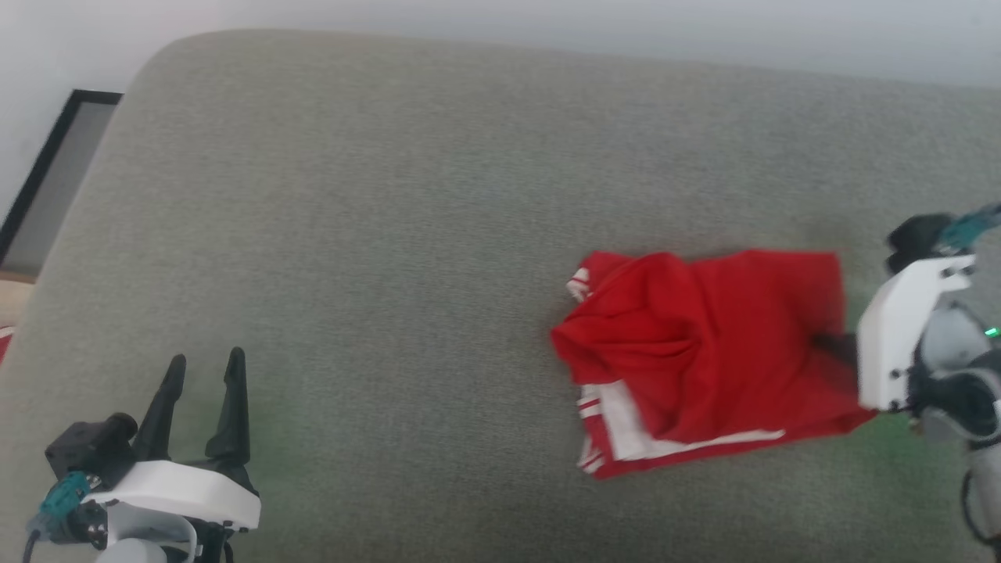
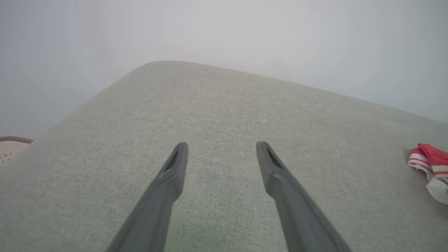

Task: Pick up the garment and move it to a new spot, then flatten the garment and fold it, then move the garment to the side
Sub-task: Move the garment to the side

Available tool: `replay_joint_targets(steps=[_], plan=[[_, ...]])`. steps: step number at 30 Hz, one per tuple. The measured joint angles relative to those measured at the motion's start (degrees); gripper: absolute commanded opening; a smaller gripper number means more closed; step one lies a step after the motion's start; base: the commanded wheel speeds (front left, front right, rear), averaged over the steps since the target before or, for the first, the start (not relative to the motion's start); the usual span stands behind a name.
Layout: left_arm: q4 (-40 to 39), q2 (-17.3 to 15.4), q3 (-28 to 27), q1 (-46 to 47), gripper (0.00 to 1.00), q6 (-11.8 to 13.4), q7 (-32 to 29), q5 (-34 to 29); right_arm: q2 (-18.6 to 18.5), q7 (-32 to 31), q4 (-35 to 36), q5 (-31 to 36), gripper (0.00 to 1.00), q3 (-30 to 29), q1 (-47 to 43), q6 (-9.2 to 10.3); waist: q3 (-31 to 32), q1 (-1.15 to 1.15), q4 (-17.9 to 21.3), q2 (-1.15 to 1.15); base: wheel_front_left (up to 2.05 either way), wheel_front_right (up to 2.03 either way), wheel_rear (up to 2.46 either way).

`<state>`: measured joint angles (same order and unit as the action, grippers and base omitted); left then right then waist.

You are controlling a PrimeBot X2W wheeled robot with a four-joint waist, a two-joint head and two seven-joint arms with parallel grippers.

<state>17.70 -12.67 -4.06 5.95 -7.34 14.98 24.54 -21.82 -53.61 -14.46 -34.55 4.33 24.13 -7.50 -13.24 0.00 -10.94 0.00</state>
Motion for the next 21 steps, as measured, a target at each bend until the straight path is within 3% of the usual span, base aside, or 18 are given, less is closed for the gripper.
replay_joint_targets(steps=[10,21], plan=[[-1.0,-1.4,0.7,2.8,1.0,0.0,0.0,-0.4,-4.2,1.4,0.5,4.3,0.0,-6.6,5.2,0.0,-1.8,0.0,4.3,0.0,0.0,0.0,0.0],[-2.4,-3.3,3.4,8.2,1.0,0.0,0.0,-1.0,-9.3,9.7,-6.9,13.4,0.0,-13.3,14.2,0.01,-5.6,0.0,9.7,0.0,0.0,0.0,0.0]])
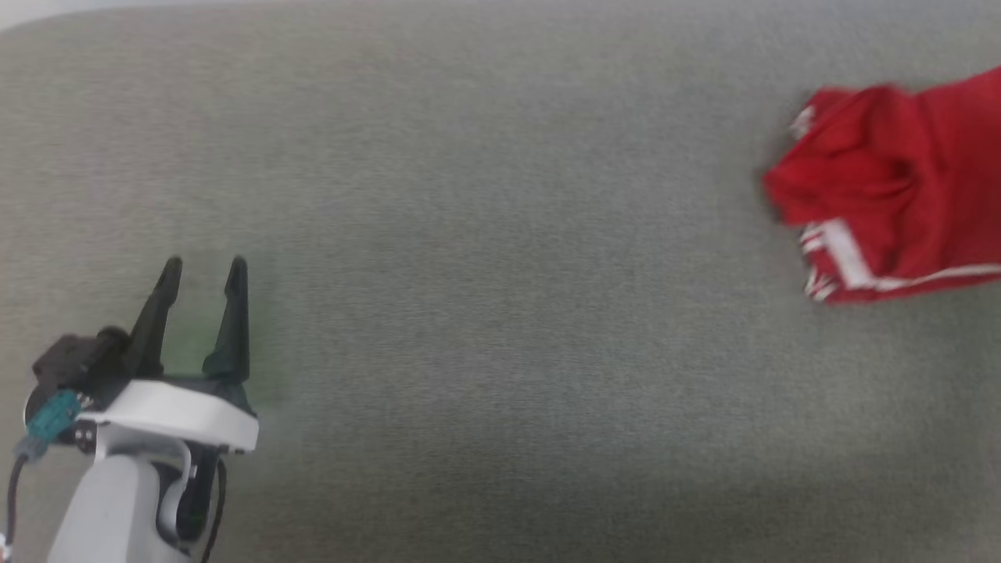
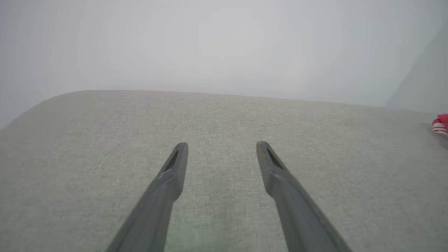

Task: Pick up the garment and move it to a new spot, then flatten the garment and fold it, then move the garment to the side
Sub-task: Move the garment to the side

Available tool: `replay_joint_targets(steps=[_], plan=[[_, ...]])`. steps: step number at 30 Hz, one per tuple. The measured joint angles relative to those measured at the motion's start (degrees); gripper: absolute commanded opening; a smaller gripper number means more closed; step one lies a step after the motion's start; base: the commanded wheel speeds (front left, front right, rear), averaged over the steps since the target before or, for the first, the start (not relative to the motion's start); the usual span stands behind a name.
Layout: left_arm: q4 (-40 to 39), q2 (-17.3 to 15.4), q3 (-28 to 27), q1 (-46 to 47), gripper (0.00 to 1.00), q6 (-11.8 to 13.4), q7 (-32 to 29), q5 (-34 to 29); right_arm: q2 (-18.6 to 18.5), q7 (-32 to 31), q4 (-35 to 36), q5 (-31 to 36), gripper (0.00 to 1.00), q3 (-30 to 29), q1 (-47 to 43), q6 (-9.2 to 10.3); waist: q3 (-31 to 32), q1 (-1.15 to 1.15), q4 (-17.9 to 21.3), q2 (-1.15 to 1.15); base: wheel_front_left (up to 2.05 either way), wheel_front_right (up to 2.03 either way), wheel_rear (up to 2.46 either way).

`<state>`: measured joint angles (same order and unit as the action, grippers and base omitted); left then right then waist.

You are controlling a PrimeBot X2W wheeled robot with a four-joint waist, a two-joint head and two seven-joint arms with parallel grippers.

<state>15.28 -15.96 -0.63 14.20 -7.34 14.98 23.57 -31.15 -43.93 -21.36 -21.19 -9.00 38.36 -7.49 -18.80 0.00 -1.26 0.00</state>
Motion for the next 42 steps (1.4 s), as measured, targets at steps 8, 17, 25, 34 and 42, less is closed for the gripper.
replay_joint_targets(steps=[8,17,25,34,42], plan=[[-1.0,-1.6,3.1,4.5,1.0,0.0,0.0,-0.5,-2.5,8.2,-8.8,6.4,0.0,-2.0,6.3,0.0,-3.8,0.0,3.5,0.0,0.0,0.0,0.0],[-1.7,-3.3,7.6,9.5,1.0,0.0,0.0,-0.8,-3.9,17.1,-16.8,12.6,0.0,-2.7,12.3,-0.01,-8.1,0.0,6.4,0.0,0.0,0.0,0.0],[-1.7,-4.4,10.5,13.4,1.0,0.0,0.0,-0.8,-4.2,23.0,-22.1,17.0,0.0,-3.5,16.2,-0.01,-11.8,0.0,7.3,0.0,0.0,0.0,0.0],[-2.4,-5.5,12.7,16.5,1.0,-0.1,0.0,-0.5,-2.6,28.4,-28.5,20.9,0.0,-5.6,19.7,0.0,-15.6,0.0,6.7,0.0,0.0,0.0,0.0],[-2.5,-5.9,13.1,17.1,1.0,-0.1,0.1,0.0,-1.1,31.8,-32.4,25.0,0.19,-8.3,22.2,0.0,-16.4,0.0,6.4,0.0,0.0,0.0,0.0]])
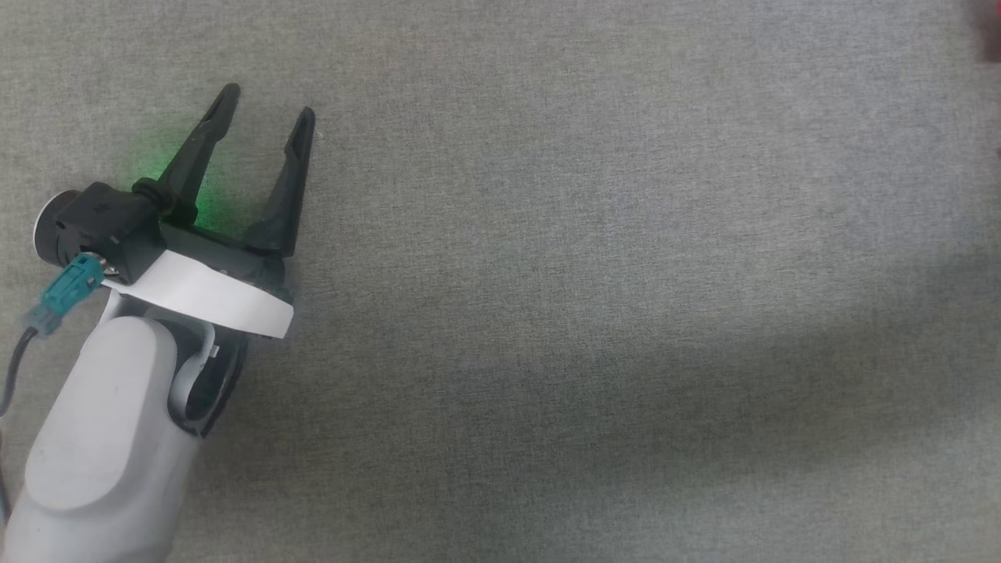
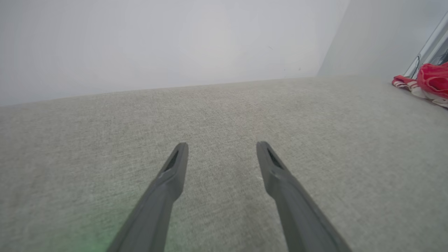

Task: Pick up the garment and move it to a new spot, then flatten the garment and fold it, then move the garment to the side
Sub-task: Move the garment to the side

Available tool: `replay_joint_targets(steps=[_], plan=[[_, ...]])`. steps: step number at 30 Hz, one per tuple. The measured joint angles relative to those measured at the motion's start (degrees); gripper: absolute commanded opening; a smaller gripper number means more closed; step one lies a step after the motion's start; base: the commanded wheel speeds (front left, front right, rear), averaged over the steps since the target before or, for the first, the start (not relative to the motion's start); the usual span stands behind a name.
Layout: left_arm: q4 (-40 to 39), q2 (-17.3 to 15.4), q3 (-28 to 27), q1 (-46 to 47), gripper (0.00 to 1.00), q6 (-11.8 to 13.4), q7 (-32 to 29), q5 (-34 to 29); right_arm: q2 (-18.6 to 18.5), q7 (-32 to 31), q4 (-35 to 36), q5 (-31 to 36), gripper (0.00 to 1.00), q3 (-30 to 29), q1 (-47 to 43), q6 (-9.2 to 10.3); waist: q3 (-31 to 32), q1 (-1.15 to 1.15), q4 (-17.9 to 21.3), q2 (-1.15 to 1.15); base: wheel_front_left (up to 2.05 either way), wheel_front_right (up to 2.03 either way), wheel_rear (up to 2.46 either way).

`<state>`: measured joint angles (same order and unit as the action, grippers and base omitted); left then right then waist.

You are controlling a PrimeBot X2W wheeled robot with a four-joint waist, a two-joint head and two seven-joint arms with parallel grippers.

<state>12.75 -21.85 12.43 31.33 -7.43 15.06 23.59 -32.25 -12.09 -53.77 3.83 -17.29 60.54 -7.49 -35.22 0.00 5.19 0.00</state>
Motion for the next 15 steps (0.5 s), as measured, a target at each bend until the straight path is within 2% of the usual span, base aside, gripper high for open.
replay_joint_targets(steps=[1,2,3,15], plan=[[0.1,-0.1,-0.1,0.0,1.0,0.0,0.0,0.0,0.2,0.0,-0.3,0.5,0.38,-0.2,0.3,0.0,0.1,0.0,0.1,0.0,0.0,0.0,0.0],[0.2,-0.1,-0.2,0.0,1.0,0.0,0.0,0.1,0.5,0.4,-0.5,1.0,0.66,-0.3,0.6,0.0,0.2,0.0,0.2,0.0,0.0,0.0,0.0],[0.3,-0.1,-0.3,0.0,1.0,0.0,0.0,0.1,0.9,0.5,-0.6,1.3,1.0,-0.4,1.0,0.0,0.4,0.0,0.3,0.0,0.0,0.0,0.0],[1.9,-0.8,-2.3,-2.3,1.0,-0.1,0.0,1.9,3.7,3.8,-2.3,0.9,1.0,-1.0,3.1,0.0,4.9,0.0,1.3,0.0,0.0,0.0,0.0]])
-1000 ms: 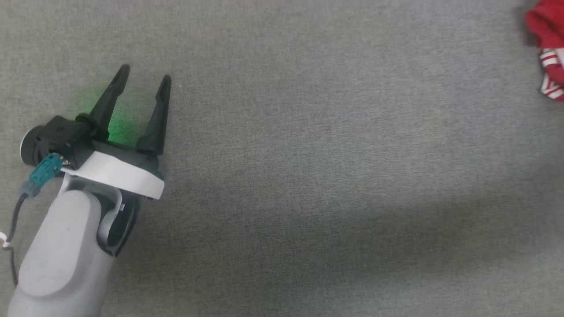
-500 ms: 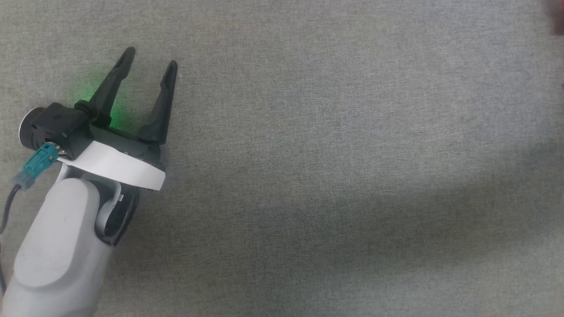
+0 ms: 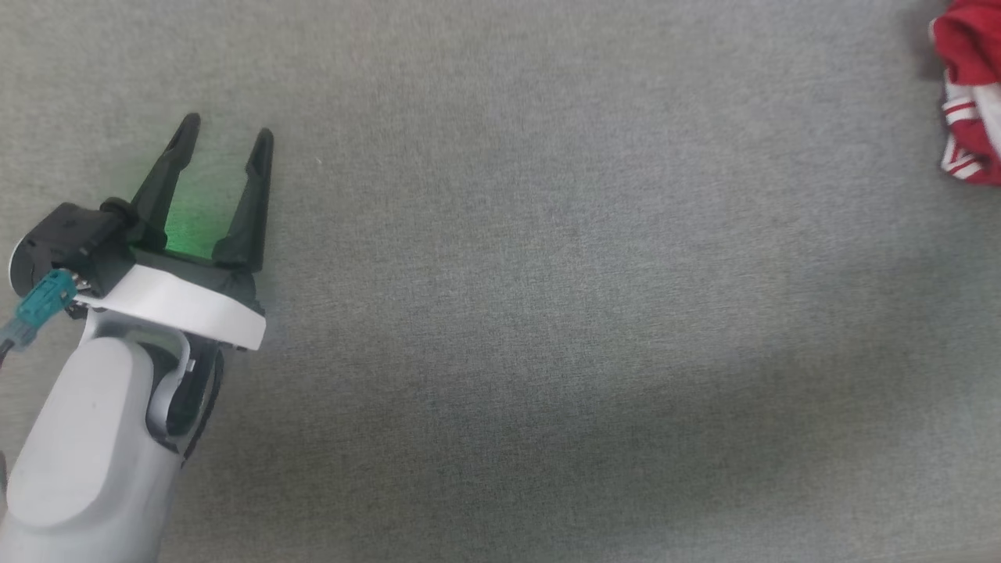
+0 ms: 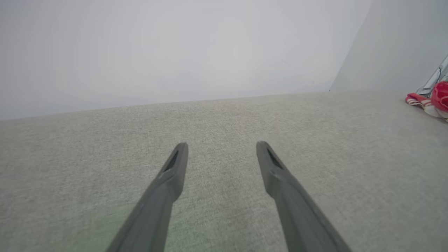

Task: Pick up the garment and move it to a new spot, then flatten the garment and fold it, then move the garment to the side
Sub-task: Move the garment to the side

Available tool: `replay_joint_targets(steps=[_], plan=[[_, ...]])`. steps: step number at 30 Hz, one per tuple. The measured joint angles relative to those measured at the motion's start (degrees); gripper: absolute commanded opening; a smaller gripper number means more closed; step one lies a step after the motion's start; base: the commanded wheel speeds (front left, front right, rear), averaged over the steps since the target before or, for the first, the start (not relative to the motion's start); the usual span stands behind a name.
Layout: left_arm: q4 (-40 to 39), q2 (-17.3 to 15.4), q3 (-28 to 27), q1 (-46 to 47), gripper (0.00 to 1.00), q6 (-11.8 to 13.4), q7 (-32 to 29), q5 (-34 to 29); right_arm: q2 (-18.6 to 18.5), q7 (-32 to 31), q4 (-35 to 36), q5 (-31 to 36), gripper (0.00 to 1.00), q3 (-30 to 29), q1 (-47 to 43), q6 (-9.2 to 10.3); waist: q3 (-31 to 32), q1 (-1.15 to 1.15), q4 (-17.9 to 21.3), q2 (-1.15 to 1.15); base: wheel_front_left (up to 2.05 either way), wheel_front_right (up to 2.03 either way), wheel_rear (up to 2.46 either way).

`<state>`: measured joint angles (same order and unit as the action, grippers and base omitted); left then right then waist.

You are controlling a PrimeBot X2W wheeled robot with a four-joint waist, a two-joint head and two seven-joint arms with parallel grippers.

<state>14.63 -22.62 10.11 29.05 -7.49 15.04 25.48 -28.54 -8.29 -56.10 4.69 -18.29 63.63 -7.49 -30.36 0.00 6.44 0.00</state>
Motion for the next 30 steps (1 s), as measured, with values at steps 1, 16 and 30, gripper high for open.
replay_joint_targets(steps=[1,16,30], plan=[[0.0,0.1,-0.2,-0.2,1.0,0.0,0.0,0.2,0.2,0.4,-0.1,-0.3,1.0,0.6,0.0,0.0,0.5,0.0,0.0,0.0,0.0,0.0,0.0],[-0.6,0.4,-5.0,-8.5,1.0,0.1,0.0,2.4,5.1,8.3,-0.5,-11.6,1.0,14.2,-4.6,0.0,10.7,0.0,-1.2,0.0,0.0,0.0,0.0],[-2.5,3.2,-14.6,-20.8,1.0,0.1,-0.1,0.6,7.0,13.6,11.0,-25.9,1.0,26.8,-20.0,0.0,20.3,0.0,-3.8,0.0,0.0,0.0,0.0]])
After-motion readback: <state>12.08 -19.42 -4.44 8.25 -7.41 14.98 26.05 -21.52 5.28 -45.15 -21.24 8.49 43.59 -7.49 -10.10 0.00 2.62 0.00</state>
